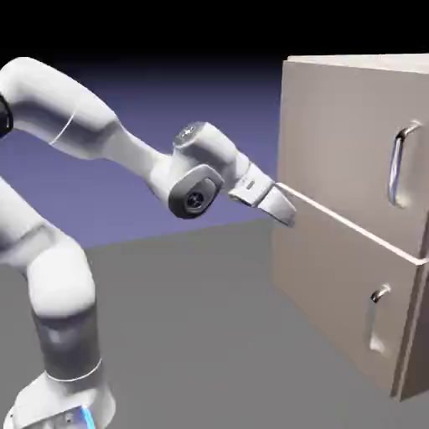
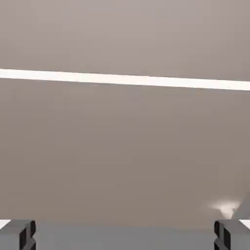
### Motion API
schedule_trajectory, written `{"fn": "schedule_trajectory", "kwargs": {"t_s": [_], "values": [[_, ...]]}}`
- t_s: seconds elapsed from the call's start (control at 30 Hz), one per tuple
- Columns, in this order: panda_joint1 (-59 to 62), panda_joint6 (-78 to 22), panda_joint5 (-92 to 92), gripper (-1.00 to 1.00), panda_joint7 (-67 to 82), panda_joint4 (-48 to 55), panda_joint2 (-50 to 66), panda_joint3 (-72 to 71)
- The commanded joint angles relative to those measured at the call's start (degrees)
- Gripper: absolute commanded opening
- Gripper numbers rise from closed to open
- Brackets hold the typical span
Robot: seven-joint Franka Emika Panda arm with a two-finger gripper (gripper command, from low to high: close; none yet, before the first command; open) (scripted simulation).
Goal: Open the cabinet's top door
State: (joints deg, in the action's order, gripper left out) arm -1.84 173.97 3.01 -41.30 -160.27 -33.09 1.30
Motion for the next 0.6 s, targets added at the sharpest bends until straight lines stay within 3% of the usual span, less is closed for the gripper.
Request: {"fn": "schedule_trajectory", "kwargs": {"t_s": [0.0, 0.57], "values": [[-1.0, 0.0, 2.5, 1.00, 1.0, 0.6, -0.4, 1.1], [-17.1, -0.5, 44.9, 1.00, 17.2, 10.9, -6.4, 19.3]]}}
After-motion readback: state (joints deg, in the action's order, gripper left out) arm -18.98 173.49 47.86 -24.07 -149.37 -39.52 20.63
